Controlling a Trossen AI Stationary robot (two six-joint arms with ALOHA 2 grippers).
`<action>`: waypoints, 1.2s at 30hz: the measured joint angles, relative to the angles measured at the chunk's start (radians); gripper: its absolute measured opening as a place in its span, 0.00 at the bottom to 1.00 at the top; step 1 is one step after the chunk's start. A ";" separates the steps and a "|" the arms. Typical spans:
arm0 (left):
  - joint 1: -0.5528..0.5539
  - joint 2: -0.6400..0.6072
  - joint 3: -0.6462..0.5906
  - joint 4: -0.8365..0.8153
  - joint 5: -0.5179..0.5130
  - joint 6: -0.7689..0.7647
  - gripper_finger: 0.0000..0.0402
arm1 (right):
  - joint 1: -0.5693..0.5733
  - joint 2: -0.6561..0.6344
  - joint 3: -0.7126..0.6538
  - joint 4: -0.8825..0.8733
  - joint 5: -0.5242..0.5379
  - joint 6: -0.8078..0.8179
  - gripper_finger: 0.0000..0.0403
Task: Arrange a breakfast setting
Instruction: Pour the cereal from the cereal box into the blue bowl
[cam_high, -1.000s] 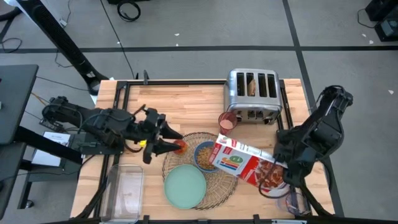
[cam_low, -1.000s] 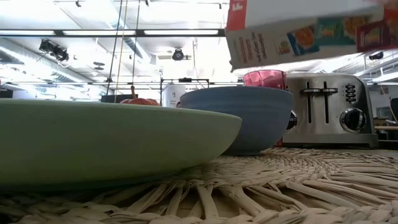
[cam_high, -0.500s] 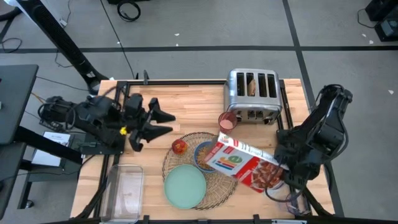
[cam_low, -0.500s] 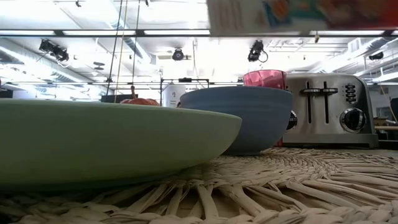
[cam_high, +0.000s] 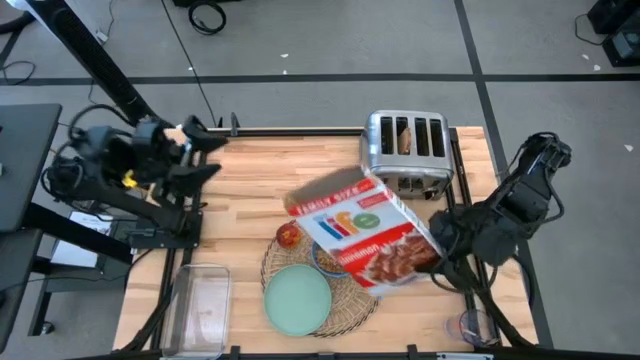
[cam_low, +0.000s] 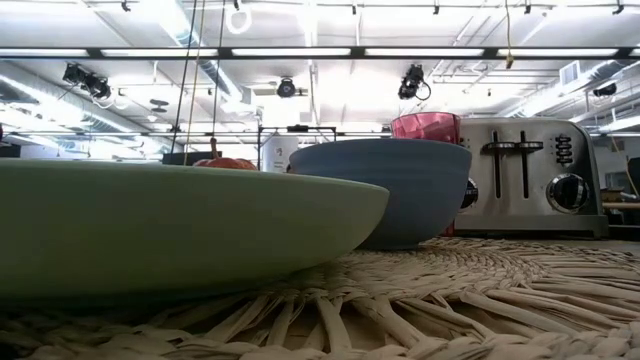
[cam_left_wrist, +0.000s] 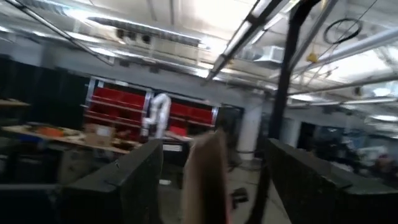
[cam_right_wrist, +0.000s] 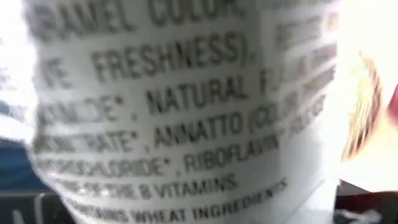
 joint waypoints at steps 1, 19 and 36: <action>0.004 -0.017 0.000 -0.015 -0.011 0.013 0.72 | -0.027 0.000 0.000 0.033 0.020 -0.049 0.53; 0.060 -0.149 -0.001 -0.428 -0.193 -0.025 0.72 | -0.650 0.217 0.001 0.594 -0.054 -0.694 0.53; 0.059 -0.223 0.000 -0.584 -0.187 -0.078 0.72 | -0.885 0.659 0.001 1.157 -0.117 -0.902 0.53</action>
